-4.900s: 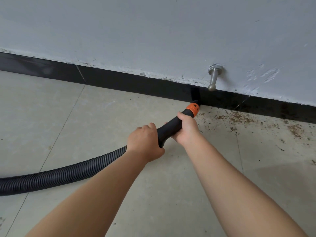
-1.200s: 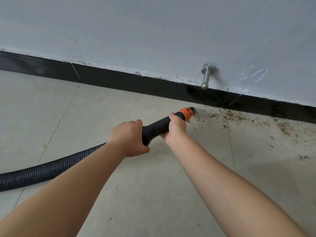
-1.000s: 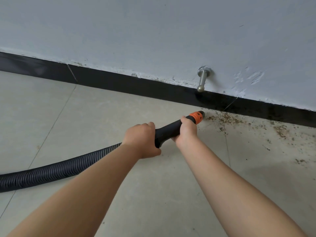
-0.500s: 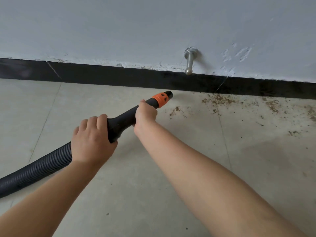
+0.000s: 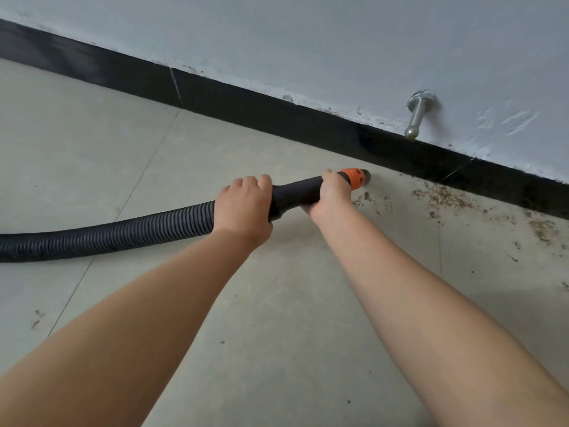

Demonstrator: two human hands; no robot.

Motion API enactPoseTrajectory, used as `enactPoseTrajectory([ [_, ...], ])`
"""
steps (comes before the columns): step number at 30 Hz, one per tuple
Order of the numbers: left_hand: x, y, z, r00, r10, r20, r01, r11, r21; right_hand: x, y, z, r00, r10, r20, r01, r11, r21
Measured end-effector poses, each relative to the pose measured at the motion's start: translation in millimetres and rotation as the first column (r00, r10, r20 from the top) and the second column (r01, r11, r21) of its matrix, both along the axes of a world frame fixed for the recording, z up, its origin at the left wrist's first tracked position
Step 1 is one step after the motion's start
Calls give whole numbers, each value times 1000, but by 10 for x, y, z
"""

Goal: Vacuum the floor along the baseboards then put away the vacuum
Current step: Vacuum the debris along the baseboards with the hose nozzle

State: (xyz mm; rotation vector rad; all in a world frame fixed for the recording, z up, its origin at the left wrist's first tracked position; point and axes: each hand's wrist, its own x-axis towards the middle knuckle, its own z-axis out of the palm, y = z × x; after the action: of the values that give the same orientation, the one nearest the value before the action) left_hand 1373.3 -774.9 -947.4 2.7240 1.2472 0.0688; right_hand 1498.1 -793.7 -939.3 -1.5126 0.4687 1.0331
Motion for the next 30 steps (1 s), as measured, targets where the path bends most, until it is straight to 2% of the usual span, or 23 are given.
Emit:
enactPoseTrajectory([
  [4, -90, 38, 46, 998, -12, 65, 11, 1000, 15, -36, 11, 32, 999, -31, -38, 33, 997, 71],
  [8, -600, 237, 45, 990, -7, 138, -5, 996, 87, -395, 96, 70, 993, 35, -109, -13, 980, 200],
  [14, -1365, 442, 42, 993, 113, 35, -112, 993, -26, -1173, 166, 28, 961, 109, -255, -52, 974, 220],
  [18, -1629, 457, 0, 993, 117, -4, -117, 991, -58, -1455, 129, -7, 949, 129, -286, -73, 978, 198],
  [25, -1632, 452, 30, 994, 105, 0, -105, 992, -66, -1447, 138, 12, 948, 146, -282, -92, 976, 197],
  [30, -1263, 421, 91, 998, 28, -50, -30, 999, -42, -1152, 81, 37, 974, 72, -217, -34, 984, 175],
])
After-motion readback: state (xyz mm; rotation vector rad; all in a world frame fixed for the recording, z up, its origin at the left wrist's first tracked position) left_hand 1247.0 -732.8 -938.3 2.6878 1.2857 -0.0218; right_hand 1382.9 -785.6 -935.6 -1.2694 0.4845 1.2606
